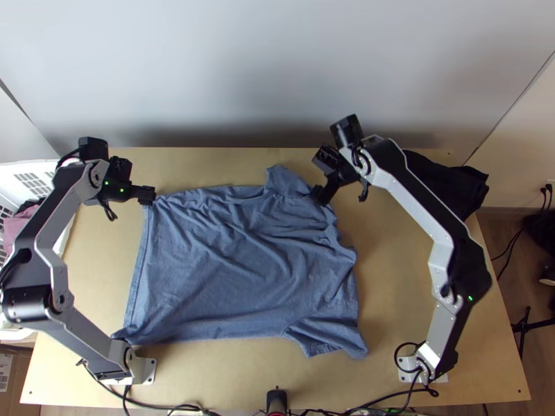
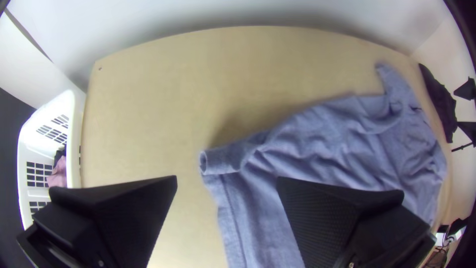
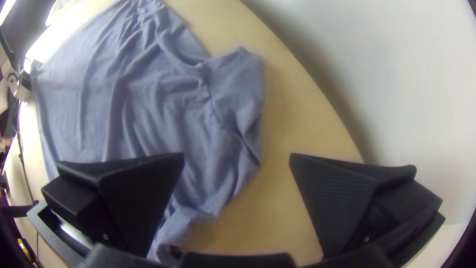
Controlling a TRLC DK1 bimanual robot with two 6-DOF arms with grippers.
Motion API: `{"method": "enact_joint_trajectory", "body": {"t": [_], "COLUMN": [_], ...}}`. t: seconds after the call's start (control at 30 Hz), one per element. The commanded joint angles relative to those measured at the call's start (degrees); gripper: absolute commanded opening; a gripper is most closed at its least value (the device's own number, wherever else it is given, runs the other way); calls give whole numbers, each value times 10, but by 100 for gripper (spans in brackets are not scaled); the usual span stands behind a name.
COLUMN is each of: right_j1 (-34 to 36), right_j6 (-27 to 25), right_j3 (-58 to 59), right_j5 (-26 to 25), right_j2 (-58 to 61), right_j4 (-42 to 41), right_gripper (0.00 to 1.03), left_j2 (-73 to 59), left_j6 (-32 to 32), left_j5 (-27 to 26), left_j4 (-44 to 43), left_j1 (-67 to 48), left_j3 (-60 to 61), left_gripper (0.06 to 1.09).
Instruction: Fold the t-shirt
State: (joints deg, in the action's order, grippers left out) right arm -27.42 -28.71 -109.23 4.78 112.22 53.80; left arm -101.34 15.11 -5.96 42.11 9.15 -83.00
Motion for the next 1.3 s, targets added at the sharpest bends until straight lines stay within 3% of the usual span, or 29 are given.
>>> {"method": "enact_joint_trajectory", "body": {"t": [0.0, 0.27, 0.43, 0.77, 0.87, 1.07, 1.27], "right_j1": [15, 16, 15, 11, 10, -5, -11], "right_j6": [-6, -9, -10, -15, -15, -13, -14], "right_j3": [-95, -121, -121, -131, -143, -187, -233], "right_j5": [1, 1, 1, 1, 1, 1, -3], "right_j2": [74, 104, 112, 135, 145, 192, 250], "right_j4": [1, 8, 10, 10, 10, 13, 7], "right_gripper": [98, 98, 98, 98, 98, 98, 98], "left_j2": [-64, -113, -134, -149, -149, -128, -103], "left_j6": [-7, -27, -35, -33, -34, -35, -32], "left_j5": [18, 21, 21, 18, 15, 8, 8], "left_j4": [-25, -21, -14, 7, 16, 26, 26], "left_j1": [3, -4, -10, -17, -19, -22, -26], "left_j3": [-18, -55, -72, -88, -88, -84, -69], "left_gripper": [103, 103, 96, 33, 20, 10, 9]}}
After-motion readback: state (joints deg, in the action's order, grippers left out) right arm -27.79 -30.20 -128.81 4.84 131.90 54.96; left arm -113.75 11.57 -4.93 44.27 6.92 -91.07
